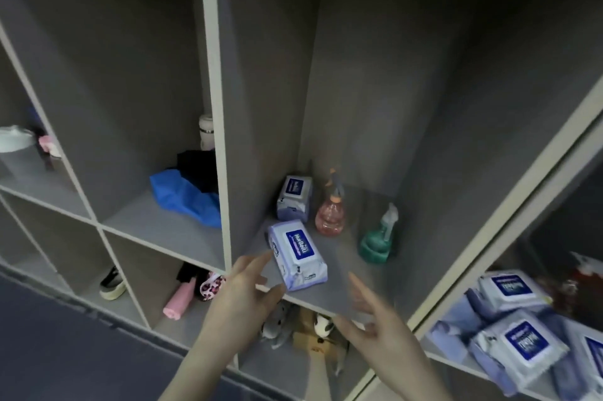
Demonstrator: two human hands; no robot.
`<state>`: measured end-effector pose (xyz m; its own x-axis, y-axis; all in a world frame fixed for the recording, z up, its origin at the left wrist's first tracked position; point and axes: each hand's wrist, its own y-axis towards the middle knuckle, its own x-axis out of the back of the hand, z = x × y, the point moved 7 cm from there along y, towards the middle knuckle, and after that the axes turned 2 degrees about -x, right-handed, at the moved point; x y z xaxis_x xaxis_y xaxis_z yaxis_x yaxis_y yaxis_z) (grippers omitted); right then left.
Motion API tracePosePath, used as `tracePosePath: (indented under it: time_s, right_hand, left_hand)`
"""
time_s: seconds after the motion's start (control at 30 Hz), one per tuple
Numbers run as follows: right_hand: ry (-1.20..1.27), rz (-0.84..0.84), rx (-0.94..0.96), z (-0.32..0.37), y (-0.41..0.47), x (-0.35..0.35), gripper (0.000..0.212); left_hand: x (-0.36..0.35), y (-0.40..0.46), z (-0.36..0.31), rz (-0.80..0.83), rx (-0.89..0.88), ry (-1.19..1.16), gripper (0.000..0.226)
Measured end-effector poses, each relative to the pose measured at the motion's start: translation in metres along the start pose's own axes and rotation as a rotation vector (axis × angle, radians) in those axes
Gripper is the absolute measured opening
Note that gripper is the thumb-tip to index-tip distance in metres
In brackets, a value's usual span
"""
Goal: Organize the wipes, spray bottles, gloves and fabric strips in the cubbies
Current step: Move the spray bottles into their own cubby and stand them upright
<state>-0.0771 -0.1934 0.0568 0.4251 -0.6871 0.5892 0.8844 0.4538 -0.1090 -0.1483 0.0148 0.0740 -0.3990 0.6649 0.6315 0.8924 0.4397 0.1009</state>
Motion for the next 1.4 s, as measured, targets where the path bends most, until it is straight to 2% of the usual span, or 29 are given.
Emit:
tracePosePath:
  time_s: [0.17,0.33,0.47,0.53,0.63,0.8,0.93,1.0,1.1,1.2,1.4]
  right_hand:
    - [-0.056,-0.018,-0.004,-0.002,0.055,0.004,0.07]
    - [-0.144,0.047,-0.007,-0.007,0.11,-0.015,0.076]
    - [-0.232,0.154,0.019,-0.002,0.143,-0.037,0.073]
    - [-0.214,0.172,-0.007,-0.008,0.157,-0.044,0.075]
    - [-0.193,0.2,-0.062,-0.019,0.17,-0.053,0.079]
    - [-0.128,0.223,-0.173,-0.046,0.188,-0.077,0.073]
    - [-0.052,0.205,-0.178,-0.052,0.193,-0.085,0.054]
    - [-0.015,0.205,-0.196,-0.052,0.193,-0.085,0.057]
    - [0.071,0.191,-0.252,-0.064,0.189,-0.087,0.049]
    - [0.108,0.235,-0.247,-0.073,0.186,-0.097,0.043]
    - [0.209,0.262,-0.286,-0.08,0.19,-0.104,0.063]
  left_hand:
    - [-0.019,0.058,0.009,0.053,0.026,-0.013,0.058]
    - [-0.04,0.113,0.032,0.099,0.118,-0.033,0.055]
    - [-0.065,0.143,0.063,0.24,0.211,-0.098,0.064]
    - [-0.075,0.155,0.082,0.296,0.23,-0.116,0.07]
    - [-0.081,0.167,0.101,0.344,0.252,-0.114,0.067]
    - [-0.092,0.167,0.105,0.461,0.293,-0.114,0.067]
    - [-0.105,0.172,0.109,0.546,0.275,-0.071,0.079]
    - [-0.112,0.176,0.104,0.601,0.278,-0.047,0.09]
    - [-0.127,0.179,0.097,0.698,0.223,0.088,0.081]
    - [-0.133,0.182,0.1,0.687,0.169,0.175,0.076]
    - [-0.133,0.181,0.099,0.7,0.083,0.312,0.074]
